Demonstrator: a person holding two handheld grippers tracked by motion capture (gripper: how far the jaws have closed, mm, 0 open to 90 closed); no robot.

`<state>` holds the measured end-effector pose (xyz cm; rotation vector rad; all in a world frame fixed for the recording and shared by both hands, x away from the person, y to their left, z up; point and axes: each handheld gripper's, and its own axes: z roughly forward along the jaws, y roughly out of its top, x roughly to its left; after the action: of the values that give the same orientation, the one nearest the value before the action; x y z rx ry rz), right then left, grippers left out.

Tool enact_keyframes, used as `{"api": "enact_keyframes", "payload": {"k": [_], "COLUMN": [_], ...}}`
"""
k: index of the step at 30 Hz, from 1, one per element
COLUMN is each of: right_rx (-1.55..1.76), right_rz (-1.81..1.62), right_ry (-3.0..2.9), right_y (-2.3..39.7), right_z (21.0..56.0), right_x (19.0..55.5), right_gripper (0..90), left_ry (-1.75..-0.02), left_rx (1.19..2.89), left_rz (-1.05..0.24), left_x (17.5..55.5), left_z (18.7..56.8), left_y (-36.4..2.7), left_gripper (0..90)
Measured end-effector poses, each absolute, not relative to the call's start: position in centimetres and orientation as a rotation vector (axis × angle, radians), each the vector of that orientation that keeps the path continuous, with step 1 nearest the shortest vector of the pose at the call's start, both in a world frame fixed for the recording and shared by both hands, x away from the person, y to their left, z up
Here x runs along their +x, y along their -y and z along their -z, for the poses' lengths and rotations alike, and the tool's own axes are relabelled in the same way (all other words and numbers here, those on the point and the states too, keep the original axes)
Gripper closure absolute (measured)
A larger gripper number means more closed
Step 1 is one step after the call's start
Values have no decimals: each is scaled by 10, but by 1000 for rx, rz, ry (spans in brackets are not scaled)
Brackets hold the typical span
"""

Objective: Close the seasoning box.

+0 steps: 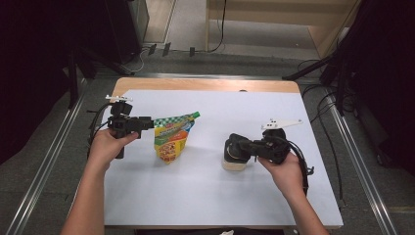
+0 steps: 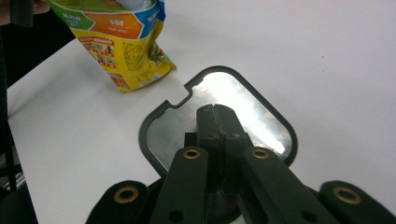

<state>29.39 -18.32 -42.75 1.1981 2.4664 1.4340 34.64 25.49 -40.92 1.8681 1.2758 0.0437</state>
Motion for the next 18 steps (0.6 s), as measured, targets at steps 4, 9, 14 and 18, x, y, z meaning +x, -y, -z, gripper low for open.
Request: {"api": "enact_keyframes", "payload": {"k": [4, 9, 14, 18], "right_rx": [1180, 1167, 1159, 1150], "right_rz": [-1420, -1400, -1399, -1405], "right_ry": [-2486, -2522, -2532, -2526], "right_y": [176, 167, 161, 161], "right_z": [430, 436, 439, 438], "right_x": [294, 294, 293, 293], "right_gripper": [900, 900, 900, 840], "left_ry": [-1276, -1275, -1275, -1277], "left_rx": [1868, 1873, 1874, 1876], "left_rz": [-40, -39, -35, -35], "left_x": [347, 347, 347, 347], "left_z": [410, 410, 410, 410], "left_y": [-255, -255, -255, -255], "left_gripper": [401, 401, 400, 399]}}
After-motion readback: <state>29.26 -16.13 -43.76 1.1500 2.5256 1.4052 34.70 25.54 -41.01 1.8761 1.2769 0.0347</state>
